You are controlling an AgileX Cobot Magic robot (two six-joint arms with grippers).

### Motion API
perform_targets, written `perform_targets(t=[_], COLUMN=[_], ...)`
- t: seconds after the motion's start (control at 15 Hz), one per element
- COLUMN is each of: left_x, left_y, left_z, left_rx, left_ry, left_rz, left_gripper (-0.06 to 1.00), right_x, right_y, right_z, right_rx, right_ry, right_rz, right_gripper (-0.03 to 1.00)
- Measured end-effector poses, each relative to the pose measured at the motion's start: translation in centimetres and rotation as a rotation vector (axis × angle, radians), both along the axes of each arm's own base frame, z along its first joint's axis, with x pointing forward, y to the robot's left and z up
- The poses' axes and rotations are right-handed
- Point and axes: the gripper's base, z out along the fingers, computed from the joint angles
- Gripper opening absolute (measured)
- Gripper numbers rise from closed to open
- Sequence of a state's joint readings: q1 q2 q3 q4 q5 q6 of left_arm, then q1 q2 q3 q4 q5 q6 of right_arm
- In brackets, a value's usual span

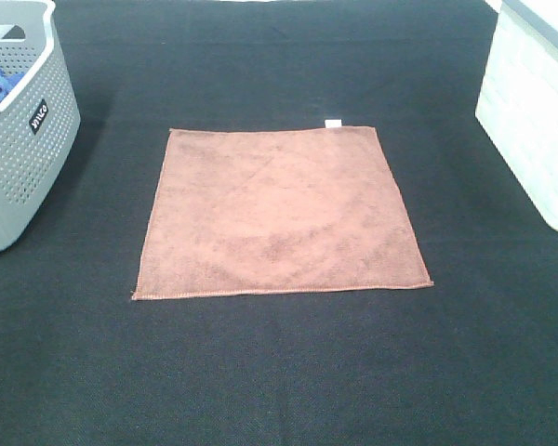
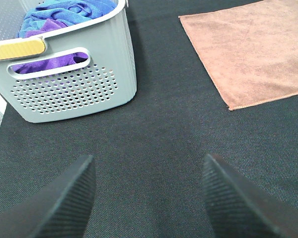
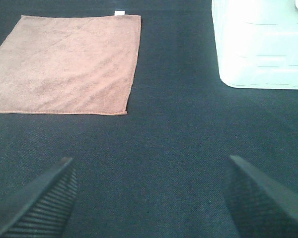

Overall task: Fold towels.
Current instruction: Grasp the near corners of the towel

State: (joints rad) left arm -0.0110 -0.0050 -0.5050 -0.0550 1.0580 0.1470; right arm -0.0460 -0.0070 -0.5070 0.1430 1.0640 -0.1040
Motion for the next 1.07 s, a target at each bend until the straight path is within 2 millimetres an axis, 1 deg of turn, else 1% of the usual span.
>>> perform_targets(t=[1.07], left_x=[0.0], left_y=[0.0], left_z=[0.0], left_rx=[0.0], left_ry=[0.0], left_rz=[0.0], left_gripper=[0.6], right_x=[0.0], right_y=[0.0], right_z=[0.0], right_rx=[0.0], right_ry=[0.0], right_rz=[0.0], right_gripper=[0.76])
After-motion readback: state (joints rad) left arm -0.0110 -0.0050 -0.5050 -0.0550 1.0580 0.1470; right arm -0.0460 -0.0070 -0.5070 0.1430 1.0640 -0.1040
